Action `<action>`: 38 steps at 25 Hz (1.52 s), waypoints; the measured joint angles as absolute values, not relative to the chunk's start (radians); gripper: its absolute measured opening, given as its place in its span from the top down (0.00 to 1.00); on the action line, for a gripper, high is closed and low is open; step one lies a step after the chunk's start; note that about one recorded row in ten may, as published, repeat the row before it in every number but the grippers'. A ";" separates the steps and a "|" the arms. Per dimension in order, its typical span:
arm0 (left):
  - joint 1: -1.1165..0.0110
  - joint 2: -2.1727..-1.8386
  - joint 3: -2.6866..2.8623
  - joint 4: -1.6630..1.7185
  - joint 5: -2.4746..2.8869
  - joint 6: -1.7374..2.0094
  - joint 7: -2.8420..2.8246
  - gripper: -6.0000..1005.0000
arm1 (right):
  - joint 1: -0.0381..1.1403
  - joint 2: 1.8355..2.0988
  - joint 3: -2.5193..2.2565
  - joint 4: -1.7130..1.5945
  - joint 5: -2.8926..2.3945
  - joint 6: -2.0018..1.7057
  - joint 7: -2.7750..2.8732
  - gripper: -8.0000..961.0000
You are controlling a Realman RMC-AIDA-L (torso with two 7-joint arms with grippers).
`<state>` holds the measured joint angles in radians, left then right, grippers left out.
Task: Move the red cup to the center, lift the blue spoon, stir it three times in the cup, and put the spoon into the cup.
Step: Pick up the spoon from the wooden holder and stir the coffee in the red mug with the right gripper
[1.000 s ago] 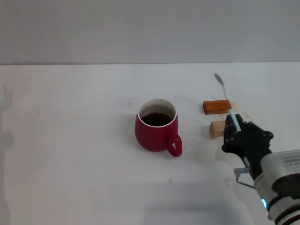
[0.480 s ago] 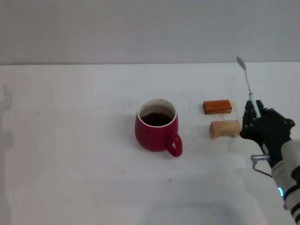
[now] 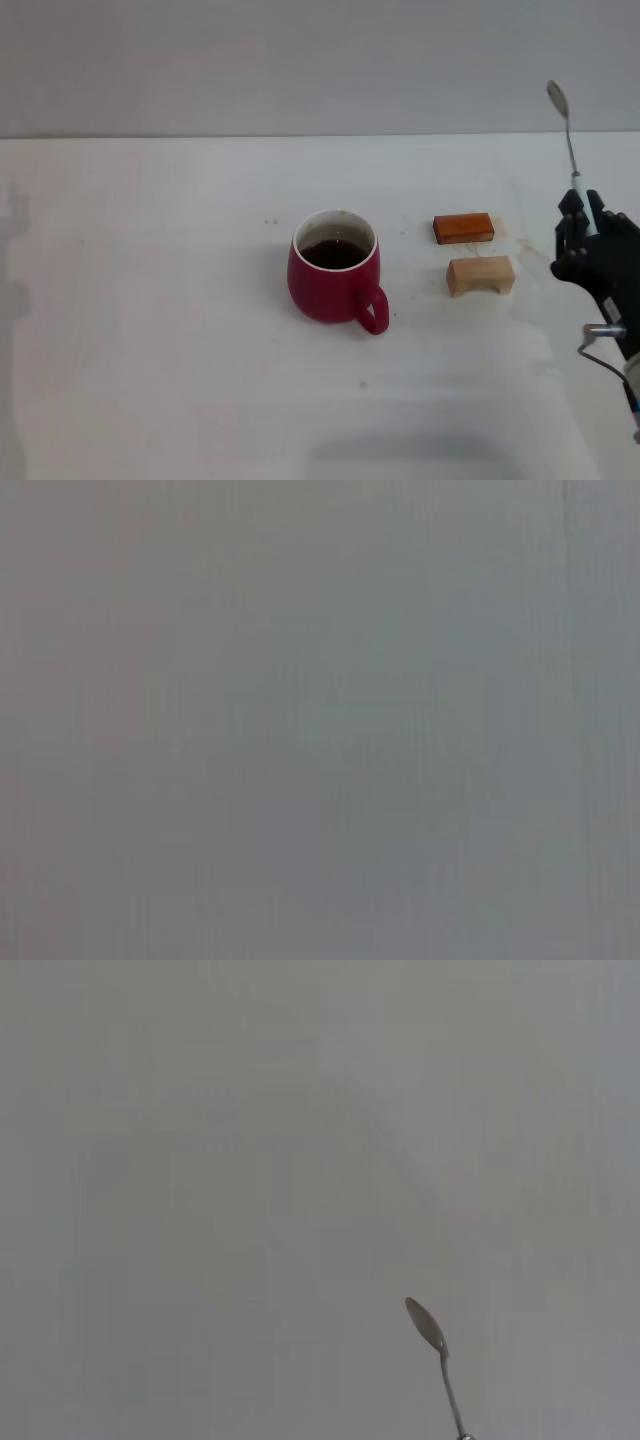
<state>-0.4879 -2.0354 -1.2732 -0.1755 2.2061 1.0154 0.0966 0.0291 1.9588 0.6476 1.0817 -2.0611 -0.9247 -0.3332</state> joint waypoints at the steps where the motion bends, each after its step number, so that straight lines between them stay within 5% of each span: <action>1: -0.488 -2.035 -1.273 -0.176 2.206 1.015 0.097 0.34 | 0.028 1.950 0.648 1.081 -2.078 -0.926 -0.308 0.85; 13: -0.494 -2.044 -1.273 -0.176 2.207 1.015 0.097 0.34 | 0.013 1.819 0.702 1.093 -2.538 -0.915 0.165 0.85; 26: -0.497 -2.051 -1.273 -0.176 2.207 1.006 0.097 0.34 | 0.006 1.742 0.780 1.287 -2.721 -0.611 0.212 0.85; 38: -0.497 -2.054 -1.273 -0.172 2.203 1.000 0.097 0.34 | -0.034 1.741 0.900 1.552 -2.803 -0.206 0.207 0.85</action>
<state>-0.4970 -2.0539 -1.2731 -0.1718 2.2035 1.0005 0.0966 -0.0341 1.7413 0.9002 1.5521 -2.8034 -0.2056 0.2074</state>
